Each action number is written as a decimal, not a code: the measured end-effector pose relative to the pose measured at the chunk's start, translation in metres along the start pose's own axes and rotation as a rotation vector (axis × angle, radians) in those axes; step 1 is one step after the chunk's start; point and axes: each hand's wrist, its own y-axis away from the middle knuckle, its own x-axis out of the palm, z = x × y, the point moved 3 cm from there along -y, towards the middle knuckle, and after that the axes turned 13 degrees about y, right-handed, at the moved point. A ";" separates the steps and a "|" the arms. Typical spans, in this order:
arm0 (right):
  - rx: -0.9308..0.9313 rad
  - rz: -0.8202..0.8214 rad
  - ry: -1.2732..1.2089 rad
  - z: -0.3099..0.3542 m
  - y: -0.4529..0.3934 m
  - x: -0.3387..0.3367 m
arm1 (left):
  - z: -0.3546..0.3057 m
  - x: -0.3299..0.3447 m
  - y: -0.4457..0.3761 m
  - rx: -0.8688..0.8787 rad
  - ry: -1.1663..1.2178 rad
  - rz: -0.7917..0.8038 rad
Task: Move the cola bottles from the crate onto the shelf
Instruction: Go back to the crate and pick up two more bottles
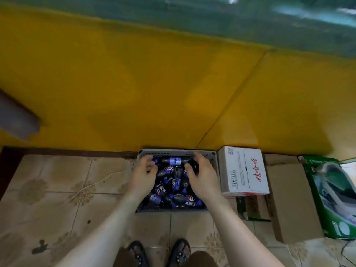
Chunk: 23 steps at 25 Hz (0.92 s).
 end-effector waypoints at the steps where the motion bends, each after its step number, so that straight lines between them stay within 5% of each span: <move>1: -0.009 0.001 0.016 -0.012 -0.013 0.019 | 0.021 0.007 -0.017 -0.013 -0.004 0.009; 12: -0.104 0.133 0.118 -0.167 -0.093 0.235 | 0.250 0.098 -0.161 -0.053 -0.137 0.183; 19: -0.174 0.367 0.175 -0.237 -0.102 0.337 | 0.340 0.143 -0.215 -0.086 -0.248 0.318; 23: -0.081 0.247 0.256 -0.270 -0.107 0.341 | 0.355 0.161 -0.217 0.019 -0.374 0.354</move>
